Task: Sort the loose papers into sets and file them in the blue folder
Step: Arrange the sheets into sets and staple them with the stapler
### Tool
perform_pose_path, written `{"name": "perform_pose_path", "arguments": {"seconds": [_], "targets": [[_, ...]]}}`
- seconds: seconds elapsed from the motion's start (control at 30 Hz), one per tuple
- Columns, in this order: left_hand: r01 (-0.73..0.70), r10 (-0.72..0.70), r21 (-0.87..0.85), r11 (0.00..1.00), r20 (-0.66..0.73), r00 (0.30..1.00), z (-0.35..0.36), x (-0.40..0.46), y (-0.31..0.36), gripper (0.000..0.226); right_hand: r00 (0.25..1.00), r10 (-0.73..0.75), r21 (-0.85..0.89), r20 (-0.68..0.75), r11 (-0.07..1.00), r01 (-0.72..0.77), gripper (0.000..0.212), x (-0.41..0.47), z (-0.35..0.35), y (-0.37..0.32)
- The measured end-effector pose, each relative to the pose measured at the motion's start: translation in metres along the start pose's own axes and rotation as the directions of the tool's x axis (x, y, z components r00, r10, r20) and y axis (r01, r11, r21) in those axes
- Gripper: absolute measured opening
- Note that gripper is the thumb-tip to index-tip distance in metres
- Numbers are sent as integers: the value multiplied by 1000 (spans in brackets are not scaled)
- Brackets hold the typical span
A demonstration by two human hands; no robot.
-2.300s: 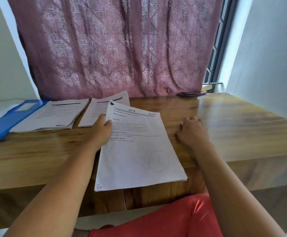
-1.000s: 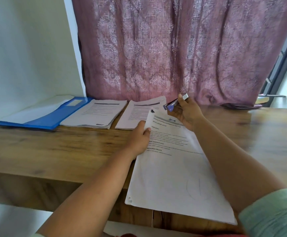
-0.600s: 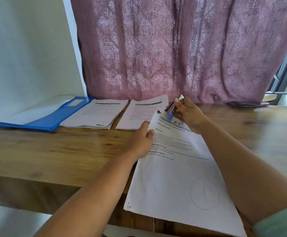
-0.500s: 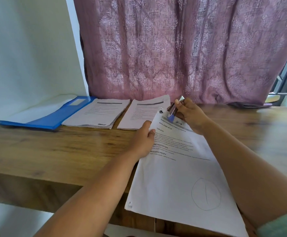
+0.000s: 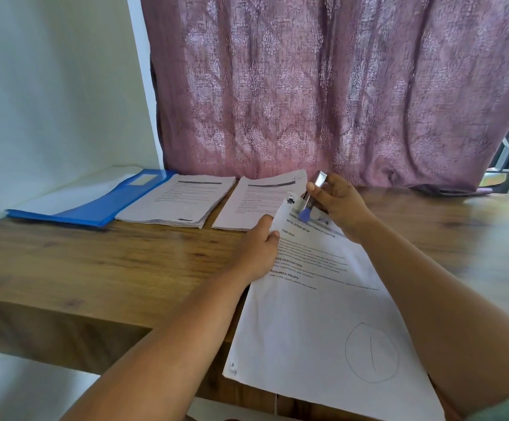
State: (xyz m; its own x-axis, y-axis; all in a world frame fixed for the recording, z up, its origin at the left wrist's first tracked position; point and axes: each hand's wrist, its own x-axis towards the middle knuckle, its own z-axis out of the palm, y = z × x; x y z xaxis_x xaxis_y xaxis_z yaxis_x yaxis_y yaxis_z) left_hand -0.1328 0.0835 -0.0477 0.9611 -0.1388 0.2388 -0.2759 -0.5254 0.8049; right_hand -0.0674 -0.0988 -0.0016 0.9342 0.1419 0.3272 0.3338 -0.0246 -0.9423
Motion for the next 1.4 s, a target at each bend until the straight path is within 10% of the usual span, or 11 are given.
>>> {"name": "perform_pose_path", "arguments": {"seconds": [0.47,1.03,1.17,1.4], "targets": [[94,-99,-109,990,-36,994,-3,6,9,31,1000,-4,-47,-5,999,3,12,-8,7,-6],[-137,148,60,989,-281,948,14,41,18,25,999,-27,-107,-44,994,23,14,-5,12,-1],[-80,76,-10,997,-216,973,13,40,8,24,998,33,-136,54,990,-25,40,-10,10,6],[45,-68,-264,964,-76,995,4,37,2,40,992,96,-29,-76,995,-99,17,-9,-6,6]]}}
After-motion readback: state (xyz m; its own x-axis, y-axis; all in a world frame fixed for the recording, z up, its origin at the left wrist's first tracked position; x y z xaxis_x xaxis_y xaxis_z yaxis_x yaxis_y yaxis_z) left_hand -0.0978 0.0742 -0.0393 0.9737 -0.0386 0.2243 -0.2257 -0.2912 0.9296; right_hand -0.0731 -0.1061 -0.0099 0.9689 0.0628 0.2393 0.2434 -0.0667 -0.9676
